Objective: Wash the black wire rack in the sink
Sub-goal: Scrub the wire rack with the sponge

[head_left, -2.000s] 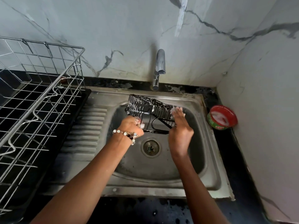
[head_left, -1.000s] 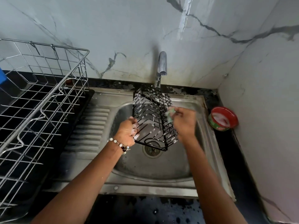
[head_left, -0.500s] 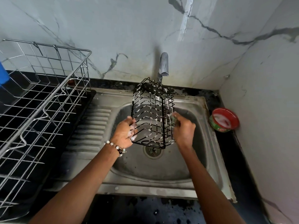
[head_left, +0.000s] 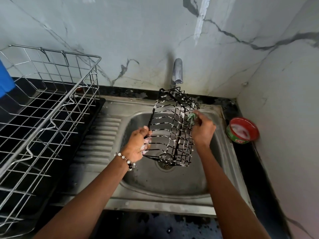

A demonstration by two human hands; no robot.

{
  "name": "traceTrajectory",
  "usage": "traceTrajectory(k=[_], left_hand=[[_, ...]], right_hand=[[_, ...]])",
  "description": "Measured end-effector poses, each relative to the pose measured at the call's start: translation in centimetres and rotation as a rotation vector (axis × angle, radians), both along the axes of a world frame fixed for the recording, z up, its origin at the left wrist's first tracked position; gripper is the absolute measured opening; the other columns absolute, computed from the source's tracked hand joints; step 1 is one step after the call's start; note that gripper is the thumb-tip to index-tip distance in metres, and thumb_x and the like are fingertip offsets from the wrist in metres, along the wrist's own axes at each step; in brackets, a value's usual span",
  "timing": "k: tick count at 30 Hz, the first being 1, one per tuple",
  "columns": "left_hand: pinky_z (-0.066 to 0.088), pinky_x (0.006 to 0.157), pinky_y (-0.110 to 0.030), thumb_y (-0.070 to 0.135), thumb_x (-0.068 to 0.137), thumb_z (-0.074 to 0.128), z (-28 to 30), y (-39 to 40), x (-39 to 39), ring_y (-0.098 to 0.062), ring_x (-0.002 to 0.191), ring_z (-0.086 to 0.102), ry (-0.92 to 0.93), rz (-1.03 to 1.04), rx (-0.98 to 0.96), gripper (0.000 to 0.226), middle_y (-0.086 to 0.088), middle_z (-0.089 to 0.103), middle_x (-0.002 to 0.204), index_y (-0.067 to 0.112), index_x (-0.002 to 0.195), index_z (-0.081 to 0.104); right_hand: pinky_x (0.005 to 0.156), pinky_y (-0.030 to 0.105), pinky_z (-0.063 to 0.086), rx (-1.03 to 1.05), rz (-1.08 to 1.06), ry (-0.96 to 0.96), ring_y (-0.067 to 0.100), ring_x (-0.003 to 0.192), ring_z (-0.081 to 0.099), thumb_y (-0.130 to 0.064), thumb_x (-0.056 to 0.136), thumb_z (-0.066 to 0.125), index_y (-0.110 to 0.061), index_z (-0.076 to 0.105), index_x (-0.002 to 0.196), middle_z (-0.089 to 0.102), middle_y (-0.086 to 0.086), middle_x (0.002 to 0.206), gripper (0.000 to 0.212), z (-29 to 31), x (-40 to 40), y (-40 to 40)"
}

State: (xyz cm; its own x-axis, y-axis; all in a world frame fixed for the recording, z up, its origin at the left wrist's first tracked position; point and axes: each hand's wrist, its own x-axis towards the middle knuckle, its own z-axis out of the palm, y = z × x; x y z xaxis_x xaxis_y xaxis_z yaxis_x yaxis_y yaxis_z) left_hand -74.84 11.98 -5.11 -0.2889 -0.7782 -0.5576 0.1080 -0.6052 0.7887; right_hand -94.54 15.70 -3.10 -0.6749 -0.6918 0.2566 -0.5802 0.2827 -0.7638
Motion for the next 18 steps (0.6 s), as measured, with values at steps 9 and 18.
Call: traceTrajectory(k=[9, 18], left_hand=[[0.051, 0.058, -0.022, 0.018, 0.104, 0.038, 0.4, -0.5, 1.0, -0.015, 0.066, 0.065, 0.082, -0.380, -0.069, 0.027, -0.003, 0.068, 0.077, 0.011, 0.084, 0.055], [0.052, 0.084, -0.046, 0.036, 0.093, 0.043, 4.8, -3.5, -0.1, -0.025, 0.092, 0.069, 0.420, -0.363, -0.165, 0.043, -0.008, 0.071, 0.109, 0.010, 0.124, 0.058]], right_hand=[[0.088, 0.025, 0.042, -0.008, -0.161, -0.314, 0.016, 0.100, 0.054, -0.007, 0.097, 0.044, -0.011, 0.045, 0.131, 0.058, 0.008, 0.113, 0.034, 1.2, -0.7, -1.9], [0.082, 0.029, 0.048, -0.173, 0.071, -0.060, 0.019, 0.097, 0.056, 0.015, 0.085, 0.041, -0.003, 0.051, 0.119, 0.060, 0.012, 0.110, 0.040, 1.3, 0.7, -0.9]])
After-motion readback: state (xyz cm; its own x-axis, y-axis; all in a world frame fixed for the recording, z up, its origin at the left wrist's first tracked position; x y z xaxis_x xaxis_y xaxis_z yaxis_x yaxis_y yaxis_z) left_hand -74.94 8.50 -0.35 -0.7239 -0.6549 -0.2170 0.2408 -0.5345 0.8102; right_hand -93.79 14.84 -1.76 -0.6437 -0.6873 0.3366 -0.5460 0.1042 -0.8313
